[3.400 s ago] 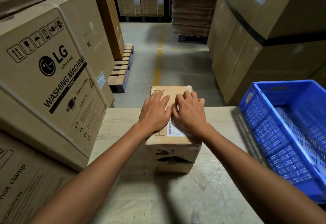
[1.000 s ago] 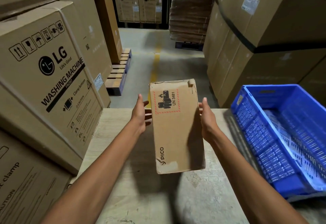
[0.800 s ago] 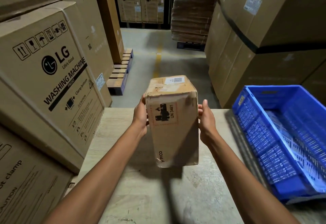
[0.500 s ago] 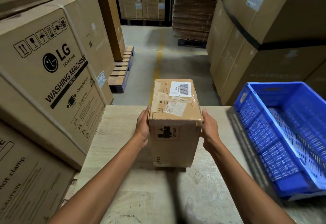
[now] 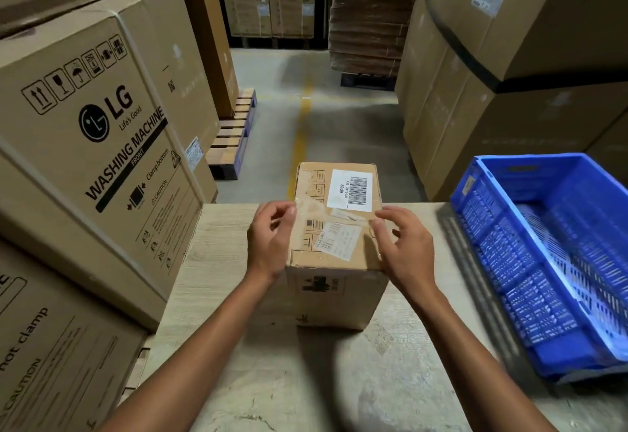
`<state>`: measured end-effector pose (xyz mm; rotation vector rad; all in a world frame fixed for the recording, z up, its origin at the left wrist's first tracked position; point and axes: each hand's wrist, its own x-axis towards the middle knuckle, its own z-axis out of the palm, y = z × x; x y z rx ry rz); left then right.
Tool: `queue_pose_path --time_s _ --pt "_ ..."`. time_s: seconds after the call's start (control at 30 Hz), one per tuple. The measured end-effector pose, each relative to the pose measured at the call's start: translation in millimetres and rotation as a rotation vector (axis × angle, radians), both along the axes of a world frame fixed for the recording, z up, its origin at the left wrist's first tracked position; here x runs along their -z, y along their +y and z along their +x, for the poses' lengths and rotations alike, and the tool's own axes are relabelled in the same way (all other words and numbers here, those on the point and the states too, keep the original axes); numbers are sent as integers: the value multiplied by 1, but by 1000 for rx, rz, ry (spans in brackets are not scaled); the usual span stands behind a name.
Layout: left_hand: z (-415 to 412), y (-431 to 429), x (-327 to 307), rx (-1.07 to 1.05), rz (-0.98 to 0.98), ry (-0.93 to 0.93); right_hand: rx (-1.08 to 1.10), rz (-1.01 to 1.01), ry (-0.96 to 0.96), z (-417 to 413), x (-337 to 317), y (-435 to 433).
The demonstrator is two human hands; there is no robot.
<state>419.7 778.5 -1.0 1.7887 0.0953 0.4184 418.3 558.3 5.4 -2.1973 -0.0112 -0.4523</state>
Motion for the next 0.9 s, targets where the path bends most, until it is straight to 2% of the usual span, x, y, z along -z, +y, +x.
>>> queue_pose_path --time_s 0.07,0.1,0.17,0.3,0.4,0.5,0.73,0.9 --pt "-1 1 -8 96 305 -198 -104 -188 -87 -4 -4 7" --pt "-2 -1 -9 156 411 -237 -153 -260 -83 -5 -5 10" --pt "-3 -8 -10 279 527 -196 -205 -374 -67 -4 -4 12" --pt "-5 -19 -6 317 591 -144 -191 -524 -103 -7 1 15" --pt "1 -23 -15 298 735 -124 -180 -686 -119 -3 -3 19" --pt "11 -27 -31 315 861 -40 -204 -785 -25 9 -19 22" --pt "46 -25 -25 293 962 35 -250 -704 120 37 -20 25" --pt "62 -28 -23 224 973 -27 -189 -825 79 52 -22 28"
